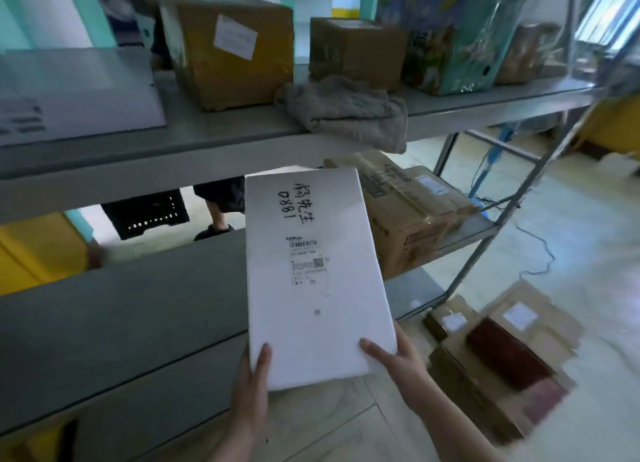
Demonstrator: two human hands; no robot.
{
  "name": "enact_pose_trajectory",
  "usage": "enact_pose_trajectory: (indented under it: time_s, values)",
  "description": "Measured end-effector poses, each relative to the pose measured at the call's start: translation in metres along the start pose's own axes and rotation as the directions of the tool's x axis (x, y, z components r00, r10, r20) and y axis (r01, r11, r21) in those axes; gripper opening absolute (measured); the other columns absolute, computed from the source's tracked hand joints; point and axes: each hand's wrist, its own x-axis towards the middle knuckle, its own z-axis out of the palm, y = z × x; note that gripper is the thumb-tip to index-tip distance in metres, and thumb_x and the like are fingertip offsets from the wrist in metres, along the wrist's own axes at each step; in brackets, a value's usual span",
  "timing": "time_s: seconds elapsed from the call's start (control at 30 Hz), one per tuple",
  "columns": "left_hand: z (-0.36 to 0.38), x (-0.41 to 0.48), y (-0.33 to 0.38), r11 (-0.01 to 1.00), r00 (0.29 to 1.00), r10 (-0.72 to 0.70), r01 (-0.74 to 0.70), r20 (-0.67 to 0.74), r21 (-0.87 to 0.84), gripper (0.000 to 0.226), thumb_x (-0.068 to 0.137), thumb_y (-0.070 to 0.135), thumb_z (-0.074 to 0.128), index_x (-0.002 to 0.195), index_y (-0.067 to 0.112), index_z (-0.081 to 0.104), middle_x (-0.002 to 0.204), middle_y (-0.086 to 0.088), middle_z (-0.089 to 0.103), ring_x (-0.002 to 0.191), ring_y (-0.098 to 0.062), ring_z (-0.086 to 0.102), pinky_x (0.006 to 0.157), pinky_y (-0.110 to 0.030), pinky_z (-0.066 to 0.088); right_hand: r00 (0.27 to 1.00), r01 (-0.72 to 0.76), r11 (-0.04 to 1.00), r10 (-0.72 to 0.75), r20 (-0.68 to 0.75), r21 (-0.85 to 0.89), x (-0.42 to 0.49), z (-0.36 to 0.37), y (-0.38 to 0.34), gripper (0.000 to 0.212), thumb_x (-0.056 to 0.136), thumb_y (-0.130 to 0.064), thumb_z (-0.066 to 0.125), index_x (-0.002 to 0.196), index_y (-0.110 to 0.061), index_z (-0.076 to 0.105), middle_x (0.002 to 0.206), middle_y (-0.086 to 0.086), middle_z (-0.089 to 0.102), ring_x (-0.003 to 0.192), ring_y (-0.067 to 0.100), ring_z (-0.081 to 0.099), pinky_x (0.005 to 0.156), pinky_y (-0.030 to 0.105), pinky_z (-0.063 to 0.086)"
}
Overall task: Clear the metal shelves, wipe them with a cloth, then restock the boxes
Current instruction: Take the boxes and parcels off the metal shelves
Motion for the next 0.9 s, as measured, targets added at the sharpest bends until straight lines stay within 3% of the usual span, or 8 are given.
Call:
enact_pose_trajectory:
  time_s: [0.17,0.27,0.37,0.47,0.53,0.6,0.7,0.9]
  values:
    - [0.008,-0.063,-0.006,0.997,0.99,0.047,-0.054,0.136,0.053,0.035,0.102,0.029,0.054,0.137,0.023,0.049,0.124,0.009,0.056,0.117,-0.01,0.048,0.101,-0.024,0.031,0.988,0.042,0.997,-0.033,-0.149,0.057,-0.082,-0.035,0.035,0.081,0.065,-0.039,0.093,0.136,-0.036,0.056,0.119,-0.006,0.073,0.11,0.021,0.07,0.1,0.05,0.054]
    - [0.031,-0.093,-0.016,0.993,0.963,0.078,-0.098,0.258,0.069,0.037,0.098,0.035,0.055,0.133,0.023,0.049,0.116,0.017,0.059,0.12,-0.013,0.052,0.102,-0.025,0.034,0.975,0.087,0.992,-0.066,-0.213,0.089,-0.128,-0.069,0.048,0.086,0.059,-0.049,0.095,0.136,-0.04,0.057,0.122,-0.004,0.071,0.112,0.025,0.069,0.1,0.054,0.054]
    - [0.057,-0.135,-0.018,0.992,0.941,0.091,-0.115,0.327,0.055,0.049,0.095,0.038,0.056,0.14,0.021,0.047,0.132,0.006,0.056,0.126,-0.016,0.051,0.107,-0.028,0.033,0.951,0.148,0.982,-0.109,-0.289,0.114,-0.176,-0.105,0.061,0.077,0.068,-0.04,0.094,0.135,-0.038,0.057,0.121,-0.006,0.073,0.11,0.021,0.07,0.099,0.049,0.055]
    - [0.09,-0.188,-0.033,0.992,0.901,0.068,-0.107,0.429,0.067,0.04,0.101,0.04,0.056,0.137,0.027,0.045,0.131,0.012,0.055,0.114,-0.006,0.054,0.102,-0.024,0.033,0.92,0.178,0.978,-0.126,-0.371,0.108,-0.231,-0.151,0.081,0.074,0.071,-0.04,0.092,0.136,-0.038,0.057,0.122,-0.008,0.073,0.112,0.017,0.07,0.098,0.043,0.055]
    - [0.109,-0.221,-0.05,0.99,0.879,0.038,-0.098,0.476,0.103,0.034,0.101,0.041,0.056,0.13,0.024,0.052,0.116,0.017,0.062,0.098,0.006,0.058,0.096,-0.024,0.039,0.898,0.177,0.98,-0.125,-0.421,0.087,-0.266,-0.181,0.095,0.073,0.072,-0.039,0.091,0.137,-0.033,0.058,0.121,-0.009,0.073,0.111,0.014,0.07,0.094,0.036,0.056]
    - [0.139,-0.264,-0.075,0.976,0.843,0.01,-0.125,0.538,0.177,0.032,0.101,0.038,0.056,0.124,0.017,0.059,0.108,0.013,0.067,0.095,0.002,0.062,0.082,-0.021,0.046,0.848,0.165,0.982,-0.095,-0.521,0.089,-0.316,-0.225,0.114,0.068,0.072,-0.038,0.089,0.132,-0.031,0.06,0.115,-0.011,0.074,0.105,0.011,0.071,0.089,0.031,0.056]
    - [0.189,-0.335,-0.109,0.961,0.761,-0.03,-0.157,0.648,0.229,0.053,0.093,0.053,0.06,0.131,0.016,0.06,0.119,0.0,0.071,0.108,-0.016,0.067,0.087,-0.029,0.05,0.759,0.156,0.977,-0.024,-0.65,0.146,-0.39,-0.29,0.145,0.083,0.058,-0.055,0.094,0.129,-0.029,0.062,0.113,-0.008,0.075,0.103,0.013,0.072,0.092,0.038,0.057]
    - [0.254,-0.411,-0.141,0.944,0.657,-0.146,-0.132,0.739,0.303,0.039,0.097,0.046,0.055,0.126,0.02,0.059,0.109,0.002,0.069,0.096,-0.011,0.063,0.077,-0.029,0.046,0.682,0.19,0.956,0.035,-0.731,0.222,-0.476,-0.35,0.173,0.088,0.053,-0.054,0.093,0.132,-0.033,0.059,0.117,-0.008,0.074,0.107,0.016,0.071,0.098,0.045,0.056]
